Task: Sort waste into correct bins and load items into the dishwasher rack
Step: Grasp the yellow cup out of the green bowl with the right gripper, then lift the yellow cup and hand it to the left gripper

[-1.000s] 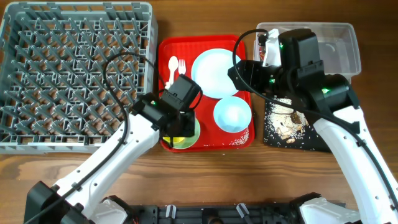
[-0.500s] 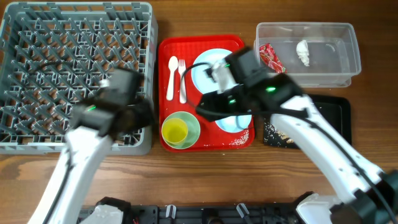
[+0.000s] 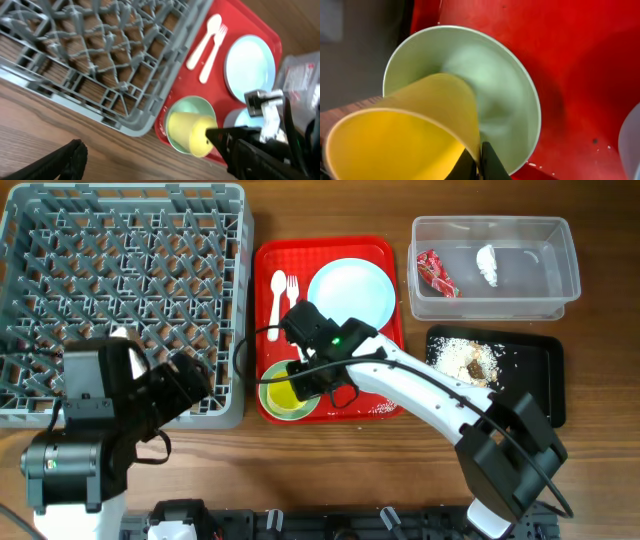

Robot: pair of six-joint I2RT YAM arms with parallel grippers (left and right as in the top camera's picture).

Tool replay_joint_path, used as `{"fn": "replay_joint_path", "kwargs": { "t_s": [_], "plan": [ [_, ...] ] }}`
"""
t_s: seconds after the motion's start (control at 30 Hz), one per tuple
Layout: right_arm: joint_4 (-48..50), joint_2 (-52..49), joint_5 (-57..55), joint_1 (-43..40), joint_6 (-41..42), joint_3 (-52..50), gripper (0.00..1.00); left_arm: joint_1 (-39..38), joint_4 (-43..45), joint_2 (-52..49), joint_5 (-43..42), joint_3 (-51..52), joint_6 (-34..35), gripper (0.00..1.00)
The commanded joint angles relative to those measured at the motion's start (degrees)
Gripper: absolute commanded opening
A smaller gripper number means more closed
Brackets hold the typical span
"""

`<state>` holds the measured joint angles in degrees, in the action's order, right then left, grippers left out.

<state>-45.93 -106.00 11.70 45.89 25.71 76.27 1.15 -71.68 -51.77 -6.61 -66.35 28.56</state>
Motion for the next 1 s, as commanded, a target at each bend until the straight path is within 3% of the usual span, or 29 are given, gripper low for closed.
{"fn": "replay_joint_path", "kwargs": {
  "t_s": [0.0, 0.1, 0.3, 0.4, 0.5, 0.57, 0.77, 0.97],
  "plan": [
    [0.5, 3.2, 6.5, -2.5, -1.7, 1.5, 0.04, 0.5, 0.7, -1.9, -6.2, -0.8, -2.8, 0.94],
    [1.0, 9.7, 13.1, -9.4, -2.1, 2.7, 0.04, 0.9, 4.9, -2.3, -14.2, -0.8, -2.9, 0.95],
    [4.8, 21.0, 52.9, -29.0, -19.9, 2.7, 0.05, 7.9, 18.9, -3.1, -47.5, -0.8, -2.9, 0.98],
    [6.2, 21.2, 64.1, -30.3, -22.3, 2.7, 0.04, 9.6, 26.1, -5.8, -66.6, -0.8, -2.9, 0.98],
    [10.7, 21.2, 67.6, -27.6, -21.8, 2.7, 0.04, 9.6, 30.2, -8.2, -79.1, -0.8, -2.9, 0.97],
    [16.2, 21.2, 67.7, -25.6, -17.5, 2.7, 0.04, 9.6, 30.8, -9.3, -83.4, -0.8, -2.9, 0.97],
    [33.5, 21.1, 65.5, -19.6, -5.4, 2.7, 0.04, 7.6, 30.6, -9.4, -83.8, -0.8, -2.8, 0.96],
    [34.6, 21.1, 59.7, -17.4, -4.5, 2.6, 0.04, 5.8, 30.6, -9.3, -83.8, -0.8, -2.8, 0.85]
  ]
}}
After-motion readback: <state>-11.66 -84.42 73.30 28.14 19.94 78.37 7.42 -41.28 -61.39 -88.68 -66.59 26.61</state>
